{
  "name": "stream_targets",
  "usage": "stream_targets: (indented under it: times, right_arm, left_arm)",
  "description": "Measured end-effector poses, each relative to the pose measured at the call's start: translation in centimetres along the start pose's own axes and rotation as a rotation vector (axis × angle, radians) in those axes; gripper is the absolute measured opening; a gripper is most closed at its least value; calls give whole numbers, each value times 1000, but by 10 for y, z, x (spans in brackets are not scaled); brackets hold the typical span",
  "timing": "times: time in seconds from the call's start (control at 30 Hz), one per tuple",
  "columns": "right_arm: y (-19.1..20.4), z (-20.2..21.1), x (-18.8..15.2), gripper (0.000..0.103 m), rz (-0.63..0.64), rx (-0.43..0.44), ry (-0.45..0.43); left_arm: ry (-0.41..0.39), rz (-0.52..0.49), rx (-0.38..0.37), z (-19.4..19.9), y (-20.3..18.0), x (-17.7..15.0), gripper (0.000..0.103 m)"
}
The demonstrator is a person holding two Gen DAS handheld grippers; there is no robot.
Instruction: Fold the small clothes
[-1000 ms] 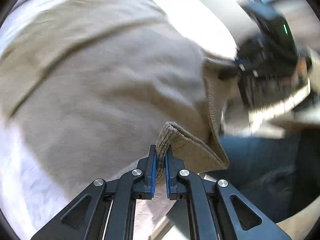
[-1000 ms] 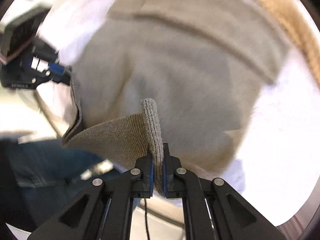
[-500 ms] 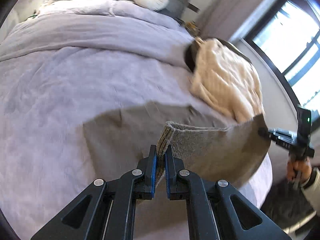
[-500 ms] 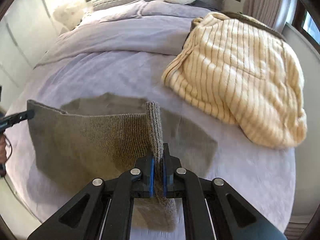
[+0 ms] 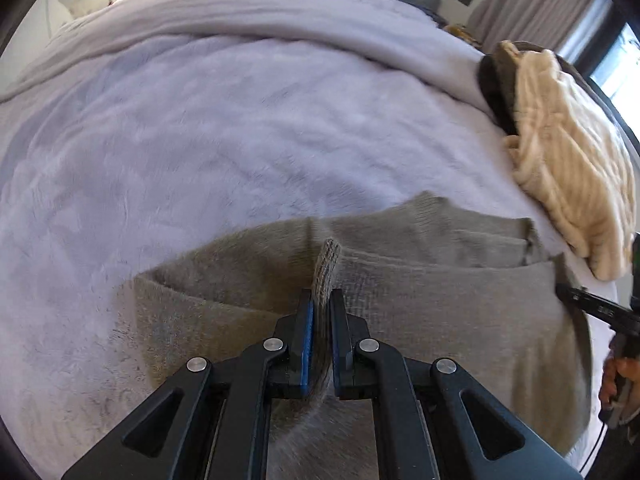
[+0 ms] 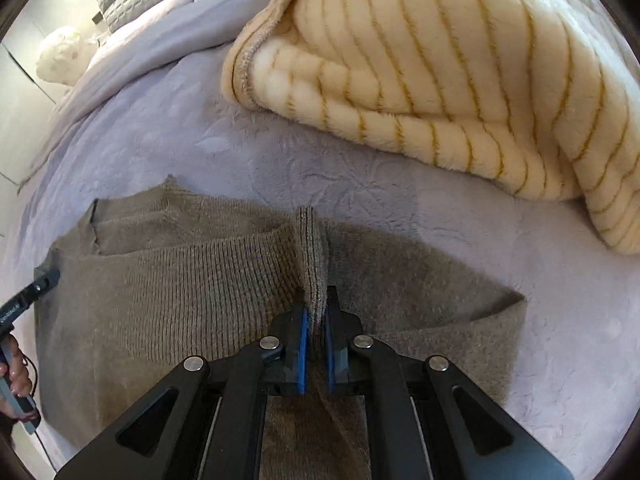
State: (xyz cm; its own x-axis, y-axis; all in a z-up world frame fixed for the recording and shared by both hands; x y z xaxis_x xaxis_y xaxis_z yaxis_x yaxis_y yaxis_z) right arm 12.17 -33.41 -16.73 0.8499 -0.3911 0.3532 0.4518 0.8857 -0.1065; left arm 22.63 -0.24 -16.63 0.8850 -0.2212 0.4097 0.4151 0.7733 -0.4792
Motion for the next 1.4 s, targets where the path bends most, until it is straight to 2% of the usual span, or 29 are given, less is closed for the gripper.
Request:
stream_targets:
  times: [0.13,0.2,0.23,0.27,0.4,0.53,0.6,0.67,0.73,0.77,0.8,0.87,0.97,1.0,1.07,1.17,1.2,1.23,1.27,1.3,1.4]
  right_arm:
    - [-16,9,5,10,-41,-102,-28]
    - [-38,10,7,10,-114,-161,-9]
    - [-46,11,5,10,-146,-140,5]
    - [-53,14,2,10,-177,-109,17]
    - [-50,42,-19,10,-159,-18,-13]
    - [-17,60,-43,10,-82,58,-44]
    - [-1,50,-56,10,-41,56,-12]
    - [8,32,-62,10,-14,15,15]
    - [3,29,-66,10,-25,22,-1]
    - [-3,30,-67,10,-43,29,4]
    - [-9,33,-69,10,-57,19,9]
    - [-23,38,-75,10,-77,-1,18]
    - [-40,46,-84,14,-157,26,55]
    - [-45,49,-89,14,-184,36,67]
    - [-54,58,-99,16,-220,56,86]
    - [-43,74,-115,24,-285,163,111]
    - [-35,83,-125,35,-308,237,130]
    - [-27,89,-133,54,-316,288,147]
    - [-16,92,-140,61,-319,332,165]
    - [0,96,-150,64,-318,390,188]
    - [50,96,-183,64,-319,568,313]
  left_arm:
    - [-15,48,25,9,7,3,9]
    - [-36,68,87,21,13,7,9]
    - [-48,71,129,29,18,9,9]
    - [-53,76,140,34,21,10,9]
    - [-52,55,79,63,16,3,9]
    - [-20,-17,20,71,-14,-19,9]
    - [15,-29,-7,62,-28,-33,9]
    - [53,-31,27,46,-29,-48,9]
    - [93,8,76,33,-14,-66,9]
    - [90,32,56,34,-9,-72,9]
    - [73,51,26,40,-4,-77,9]
    - [69,64,20,54,4,-84,9]
    - [82,77,1,73,12,-93,9]
    - [83,78,12,77,12,-96,9]
    - [90,56,95,90,15,-101,10]
    - [97,87,93,104,21,-111,10]
    - [98,99,86,108,23,-114,10]
    - [104,109,74,111,22,-119,10]
    - [111,111,64,115,21,-123,10]
    - [119,108,59,118,20,-128,10]
    - [143,102,46,122,14,-139,10]
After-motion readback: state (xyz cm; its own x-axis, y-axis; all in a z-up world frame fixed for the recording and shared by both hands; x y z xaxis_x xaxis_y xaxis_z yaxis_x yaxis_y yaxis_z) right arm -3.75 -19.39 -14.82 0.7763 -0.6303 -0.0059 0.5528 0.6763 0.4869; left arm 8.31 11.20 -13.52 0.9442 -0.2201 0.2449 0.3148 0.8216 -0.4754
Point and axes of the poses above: each gripper's, at about its wrist camera, not at the fingertips, and z roughly against the way its jaws point, y to its left, x to its top, the point moved 4 cm from there along -z, roughly the way its jaws point, and after that the axes turned 15 degrees about -x, right-handed, at the moved point
